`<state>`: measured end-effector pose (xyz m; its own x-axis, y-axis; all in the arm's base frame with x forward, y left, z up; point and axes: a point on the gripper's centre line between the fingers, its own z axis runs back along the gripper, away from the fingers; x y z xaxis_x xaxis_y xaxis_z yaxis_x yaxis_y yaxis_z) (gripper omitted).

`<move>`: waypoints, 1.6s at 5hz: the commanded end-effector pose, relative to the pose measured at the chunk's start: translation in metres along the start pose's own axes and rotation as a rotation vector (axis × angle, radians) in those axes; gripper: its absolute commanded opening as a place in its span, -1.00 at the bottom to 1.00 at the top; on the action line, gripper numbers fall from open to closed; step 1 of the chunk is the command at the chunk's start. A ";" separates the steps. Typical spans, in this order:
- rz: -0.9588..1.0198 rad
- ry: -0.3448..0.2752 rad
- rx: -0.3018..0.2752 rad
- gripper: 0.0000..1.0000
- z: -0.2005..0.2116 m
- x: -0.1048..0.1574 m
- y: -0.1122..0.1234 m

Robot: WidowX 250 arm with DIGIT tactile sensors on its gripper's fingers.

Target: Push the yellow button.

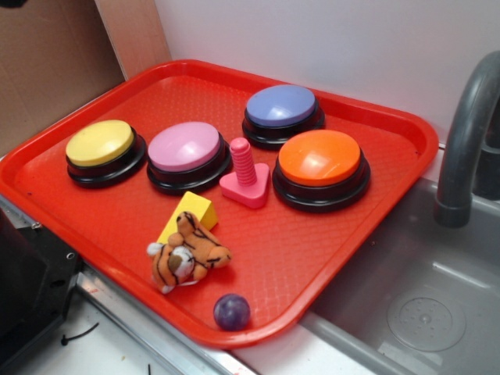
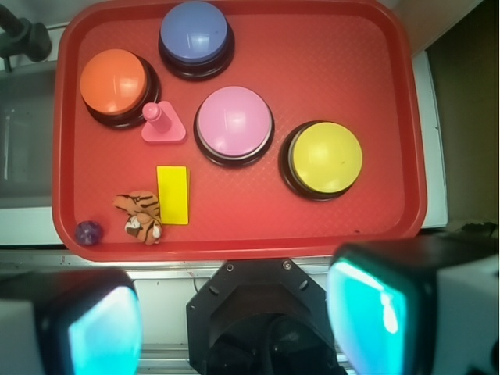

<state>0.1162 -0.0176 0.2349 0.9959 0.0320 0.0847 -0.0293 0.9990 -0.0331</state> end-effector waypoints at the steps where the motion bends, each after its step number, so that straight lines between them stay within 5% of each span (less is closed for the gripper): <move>1: 0.000 0.000 0.000 1.00 0.000 0.000 0.000; 2: -0.068 0.080 0.034 1.00 -0.053 0.047 0.050; 3: -0.069 0.078 0.011 1.00 -0.076 0.076 0.084; 4: -0.050 0.084 0.003 1.00 -0.106 0.074 0.104; 6: -0.130 0.039 0.035 1.00 -0.141 0.054 0.111; 8: -0.208 0.018 0.006 1.00 -0.186 0.053 0.108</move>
<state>0.1800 0.0850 0.0505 0.9829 -0.1727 0.0634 0.1740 0.9846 -0.0153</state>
